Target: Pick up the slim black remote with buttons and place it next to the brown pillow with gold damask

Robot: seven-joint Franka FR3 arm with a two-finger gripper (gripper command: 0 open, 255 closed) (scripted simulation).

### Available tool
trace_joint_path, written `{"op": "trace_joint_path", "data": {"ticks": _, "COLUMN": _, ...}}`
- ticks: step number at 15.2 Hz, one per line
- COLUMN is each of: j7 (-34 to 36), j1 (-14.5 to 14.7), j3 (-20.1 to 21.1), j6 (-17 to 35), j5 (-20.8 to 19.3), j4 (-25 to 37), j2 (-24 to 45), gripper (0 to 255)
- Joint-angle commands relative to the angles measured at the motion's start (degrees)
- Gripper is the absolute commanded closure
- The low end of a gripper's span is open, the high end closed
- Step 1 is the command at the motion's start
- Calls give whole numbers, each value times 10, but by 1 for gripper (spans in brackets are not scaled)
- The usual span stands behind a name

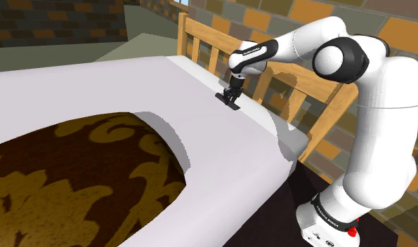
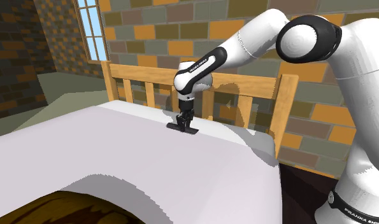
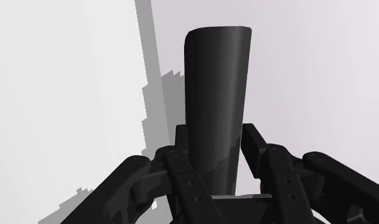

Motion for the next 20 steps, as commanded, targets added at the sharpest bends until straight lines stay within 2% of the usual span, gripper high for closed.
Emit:
{"op": "trace_joint_path", "data": {"ticks": 1, "j7": 1, "j1": 0, "j3": -1, "j6": -12, "j5": -2, "j4": 3, "j2": -8, "gripper": 255}}
{"op": "trace_joint_path", "data": {"ticks": 20, "j7": 17, "j1": 2, "j3": -7, "j6": -130, "j5": -16, "j4": 64, "j2": -67, "gripper": 255}}
